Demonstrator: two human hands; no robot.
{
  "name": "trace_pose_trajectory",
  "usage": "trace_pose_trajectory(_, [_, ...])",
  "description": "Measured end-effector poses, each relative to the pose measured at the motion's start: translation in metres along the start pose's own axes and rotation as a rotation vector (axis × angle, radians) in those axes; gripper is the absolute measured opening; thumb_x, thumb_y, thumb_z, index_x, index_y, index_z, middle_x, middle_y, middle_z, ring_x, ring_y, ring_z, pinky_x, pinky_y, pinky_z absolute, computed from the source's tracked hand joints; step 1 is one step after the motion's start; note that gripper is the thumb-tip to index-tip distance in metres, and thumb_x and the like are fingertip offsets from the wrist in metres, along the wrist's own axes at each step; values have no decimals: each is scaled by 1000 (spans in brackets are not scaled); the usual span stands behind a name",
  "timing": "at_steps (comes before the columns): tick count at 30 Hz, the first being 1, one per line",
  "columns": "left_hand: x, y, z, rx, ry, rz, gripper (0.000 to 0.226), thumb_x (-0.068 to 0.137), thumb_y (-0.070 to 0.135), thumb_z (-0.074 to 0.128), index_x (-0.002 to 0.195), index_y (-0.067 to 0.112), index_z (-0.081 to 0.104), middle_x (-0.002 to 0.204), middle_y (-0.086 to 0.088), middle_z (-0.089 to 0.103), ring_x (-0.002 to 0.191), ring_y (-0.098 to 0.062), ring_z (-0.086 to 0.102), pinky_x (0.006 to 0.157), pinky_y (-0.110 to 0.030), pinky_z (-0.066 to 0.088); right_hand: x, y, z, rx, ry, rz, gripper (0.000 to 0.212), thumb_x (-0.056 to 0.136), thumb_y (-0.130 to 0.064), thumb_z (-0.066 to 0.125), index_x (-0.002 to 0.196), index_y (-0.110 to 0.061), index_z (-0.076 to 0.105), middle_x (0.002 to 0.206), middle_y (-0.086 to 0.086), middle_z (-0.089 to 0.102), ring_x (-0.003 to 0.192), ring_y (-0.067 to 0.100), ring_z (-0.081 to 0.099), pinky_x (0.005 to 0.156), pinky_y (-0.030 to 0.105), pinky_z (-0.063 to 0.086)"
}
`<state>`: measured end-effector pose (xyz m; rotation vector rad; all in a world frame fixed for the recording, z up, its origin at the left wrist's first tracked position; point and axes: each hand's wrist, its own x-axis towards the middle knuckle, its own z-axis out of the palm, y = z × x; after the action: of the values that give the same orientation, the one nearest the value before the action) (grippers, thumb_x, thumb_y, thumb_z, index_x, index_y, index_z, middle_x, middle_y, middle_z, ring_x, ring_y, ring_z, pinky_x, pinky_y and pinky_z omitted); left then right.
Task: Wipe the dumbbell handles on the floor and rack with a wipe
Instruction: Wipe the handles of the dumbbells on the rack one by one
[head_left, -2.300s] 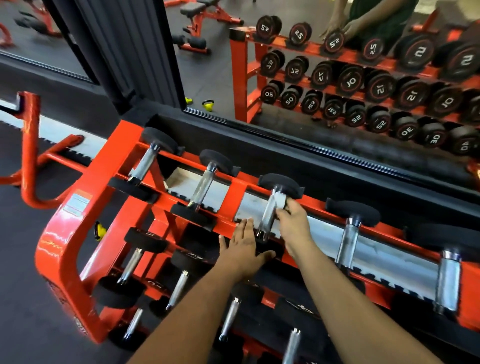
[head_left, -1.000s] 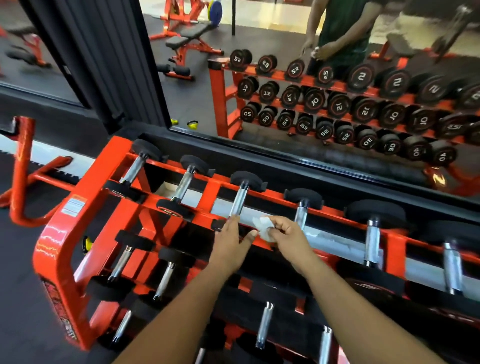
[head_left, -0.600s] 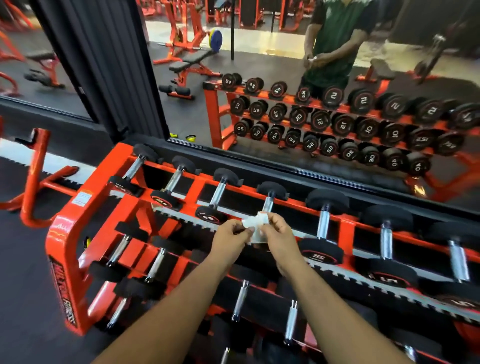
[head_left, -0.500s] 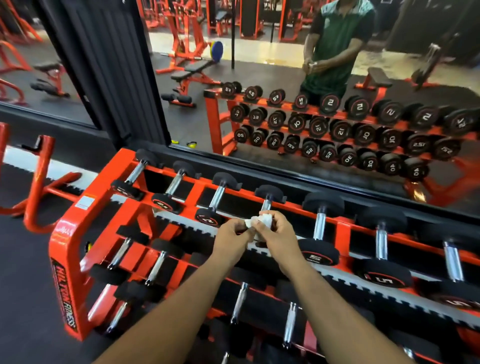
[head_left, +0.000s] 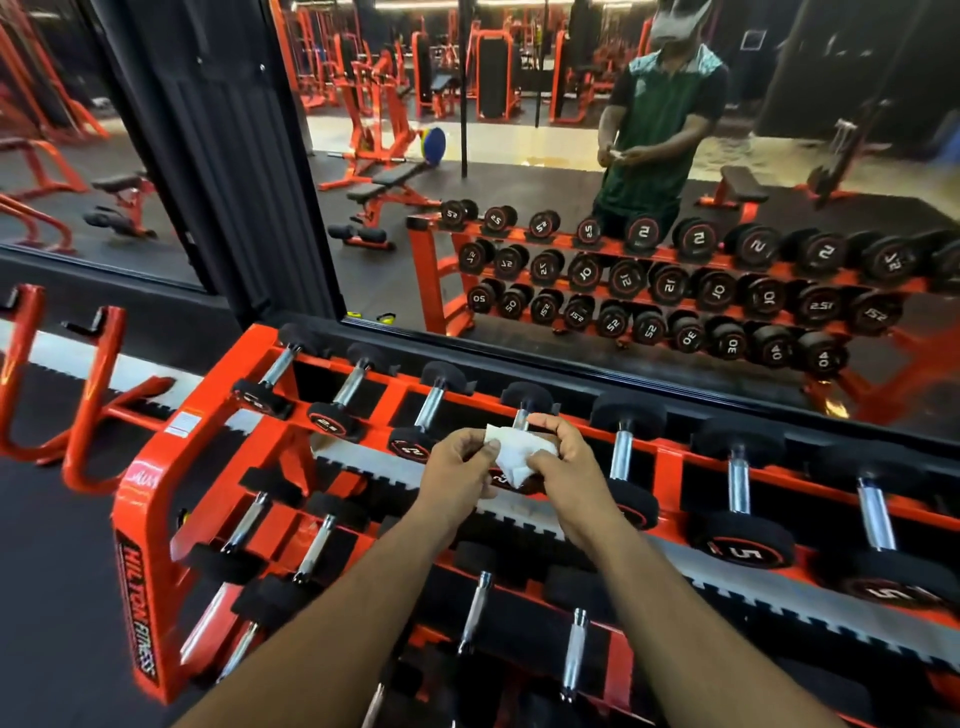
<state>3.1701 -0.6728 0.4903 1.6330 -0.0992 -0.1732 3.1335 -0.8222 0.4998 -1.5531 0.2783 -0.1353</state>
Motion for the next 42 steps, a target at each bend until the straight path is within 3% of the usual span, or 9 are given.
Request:
trace_pose_trajectory(3, [-3,3,-1,-26,47,-5,14,103,22,59,105,12,68,75,4,63,65,-6,57,69,-34,59,-5,-3,-3,18,36,6,46,84,0,59,115,-33,64,109,5,69,97,26,71,87,51,59])
trace_pose_trajectory(10, [-15,10,-1,-201,100,-130,22,106,36,50,110,16,58,102,-11,70,92,-26,71,72,-40,63,-20,-7,-7,-16,15,-46,43,87,5,59,116,-27,61,97,1,76,92,19,73,82,43,62])
trace_pose_trajectory(16, [-30,9,-2,5,-128,-99,57,81,42,84,125,24,53,114,-3,69,90,-19,75,73,-39,64,-29,-5,-6,-53,84,-110,22,95,-13,66,113,-24,63,87,3,73,83,14,73,68,24,55])
trace_pose_trajectory(24, [-29,19,0,-101,26,-114,18,99,9,55,112,13,67,105,-14,72,84,-33,75,79,-49,63,-36,-6,-13,-31,140,-122,16,98,-11,63,113,-16,65,94,5,68,71,5,69,55,18,53])
trace_pose_trajectory(28, [-32,21,3,-212,-47,-209,23,98,33,61,118,22,66,119,-10,63,111,-30,64,76,-47,64,-36,-6,-15,-59,99,-158,19,97,-12,65,112,-23,65,96,4,71,85,20,73,64,36,62])
trace_pose_trajectory(30, [-32,18,7,-114,-116,-162,39,90,45,74,122,24,63,118,-5,68,108,-24,69,75,-46,64,-35,-6,-16,-78,105,-177,20,96,-12,65,111,-25,65,93,2,71,84,19,72,65,32,61])
trace_pose_trajectory(34, [-26,15,10,-55,31,-89,23,94,17,72,115,11,65,103,-11,74,81,-24,75,75,-43,64,-32,-5,-23,-96,155,-176,23,96,-14,64,111,-32,63,96,0,70,84,21,72,72,43,62])
trace_pose_trajectory(37, [-22,13,4,-92,81,-58,9,97,11,67,106,11,66,105,-10,74,88,-20,74,69,-30,62,-31,-2,-30,-110,110,-104,29,97,-9,61,122,-23,59,94,4,70,82,23,73,75,43,63])
trace_pose_trajectory(42, [-18,20,5,161,-129,38,19,95,12,70,113,12,66,101,-10,75,81,-18,72,64,-31,60,-29,-8,-42,-300,-117,-85,39,99,-27,60,136,-34,50,122,-9,58,110,8,59,87,26,53])
